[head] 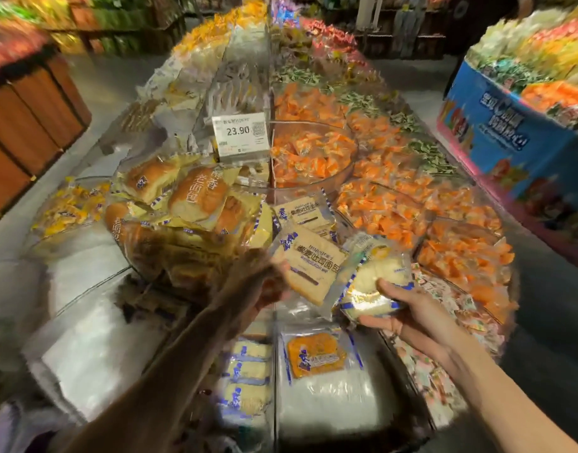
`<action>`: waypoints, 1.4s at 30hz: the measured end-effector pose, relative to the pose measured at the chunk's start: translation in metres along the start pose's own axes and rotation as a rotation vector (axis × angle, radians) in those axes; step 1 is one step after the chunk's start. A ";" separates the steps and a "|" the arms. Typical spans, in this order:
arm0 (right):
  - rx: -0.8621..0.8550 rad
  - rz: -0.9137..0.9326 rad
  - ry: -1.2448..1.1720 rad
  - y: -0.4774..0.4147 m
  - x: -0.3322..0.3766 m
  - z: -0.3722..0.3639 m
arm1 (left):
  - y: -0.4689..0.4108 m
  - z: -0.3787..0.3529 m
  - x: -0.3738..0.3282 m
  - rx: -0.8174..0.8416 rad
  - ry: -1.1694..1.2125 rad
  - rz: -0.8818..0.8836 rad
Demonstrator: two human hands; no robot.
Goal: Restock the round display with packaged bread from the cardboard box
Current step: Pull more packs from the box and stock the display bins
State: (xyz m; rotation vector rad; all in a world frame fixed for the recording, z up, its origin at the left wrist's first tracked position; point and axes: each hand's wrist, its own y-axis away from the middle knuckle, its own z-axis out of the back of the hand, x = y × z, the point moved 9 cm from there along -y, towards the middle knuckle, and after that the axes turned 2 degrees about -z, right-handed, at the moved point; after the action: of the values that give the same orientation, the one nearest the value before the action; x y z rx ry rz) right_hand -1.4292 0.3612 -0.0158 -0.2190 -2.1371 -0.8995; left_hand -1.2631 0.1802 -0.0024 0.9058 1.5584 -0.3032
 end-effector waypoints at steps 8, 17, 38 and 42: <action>0.108 -0.101 0.055 -0.027 0.028 0.021 | 0.007 -0.022 0.018 -0.072 -0.159 -0.012; 0.102 -0.051 0.015 -0.028 0.054 0.028 | -0.016 -0.023 -0.015 -0.156 0.008 -0.116; 0.259 -0.056 0.047 -0.036 0.066 0.008 | -0.151 -0.018 -0.055 -0.501 -1.421 -0.235; 0.327 -0.065 0.084 -0.038 0.063 -0.005 | -0.134 -0.034 -0.077 -0.473 -1.448 -0.384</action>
State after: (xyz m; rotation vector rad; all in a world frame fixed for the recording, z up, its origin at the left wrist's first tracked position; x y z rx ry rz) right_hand -1.4848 0.3217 0.0126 0.0528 -2.1851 -0.5712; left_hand -1.3843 0.0863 0.0363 -0.1124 0.3581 -0.6347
